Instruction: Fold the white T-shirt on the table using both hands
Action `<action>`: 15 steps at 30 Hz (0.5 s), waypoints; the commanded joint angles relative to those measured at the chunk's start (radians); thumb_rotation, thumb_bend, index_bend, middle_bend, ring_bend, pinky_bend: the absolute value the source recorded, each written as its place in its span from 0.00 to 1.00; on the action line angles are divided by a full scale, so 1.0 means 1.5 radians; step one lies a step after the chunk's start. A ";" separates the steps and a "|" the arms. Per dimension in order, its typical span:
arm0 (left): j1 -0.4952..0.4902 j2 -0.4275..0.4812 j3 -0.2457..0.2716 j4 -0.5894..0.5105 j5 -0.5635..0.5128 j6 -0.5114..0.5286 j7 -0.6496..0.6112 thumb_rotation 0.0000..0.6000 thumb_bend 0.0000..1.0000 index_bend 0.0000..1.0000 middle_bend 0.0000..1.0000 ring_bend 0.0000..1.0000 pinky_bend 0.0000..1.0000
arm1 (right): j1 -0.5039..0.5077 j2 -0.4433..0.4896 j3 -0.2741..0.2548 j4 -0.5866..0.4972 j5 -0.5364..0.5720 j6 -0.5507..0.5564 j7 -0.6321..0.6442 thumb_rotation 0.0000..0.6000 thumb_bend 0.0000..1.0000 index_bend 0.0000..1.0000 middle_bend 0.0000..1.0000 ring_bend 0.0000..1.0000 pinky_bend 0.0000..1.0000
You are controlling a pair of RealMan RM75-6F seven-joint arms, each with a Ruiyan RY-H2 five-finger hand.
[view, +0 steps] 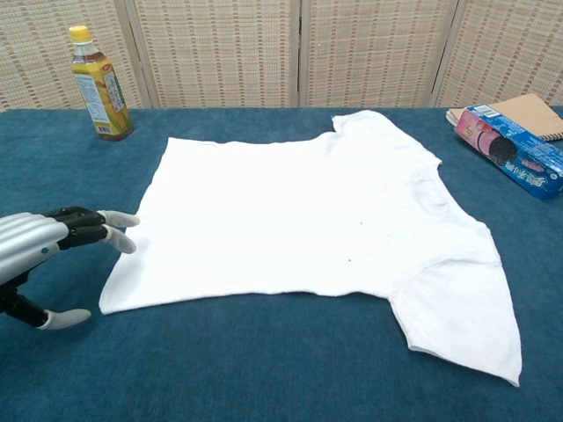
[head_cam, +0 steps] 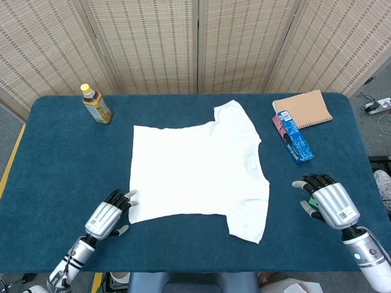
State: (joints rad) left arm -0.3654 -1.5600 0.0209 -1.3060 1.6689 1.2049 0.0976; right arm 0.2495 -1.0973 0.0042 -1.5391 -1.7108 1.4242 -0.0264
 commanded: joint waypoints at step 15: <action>-0.023 -0.041 0.000 0.017 -0.029 -0.024 0.025 1.00 0.25 0.30 0.11 0.16 0.07 | -0.007 0.000 -0.004 0.010 0.001 0.008 0.013 1.00 0.29 0.35 0.33 0.29 0.33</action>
State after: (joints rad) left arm -0.3982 -1.6191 0.0216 -1.2824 1.6274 1.1703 0.1323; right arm 0.2389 -1.0978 -0.0023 -1.5243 -1.7087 1.4360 -0.0075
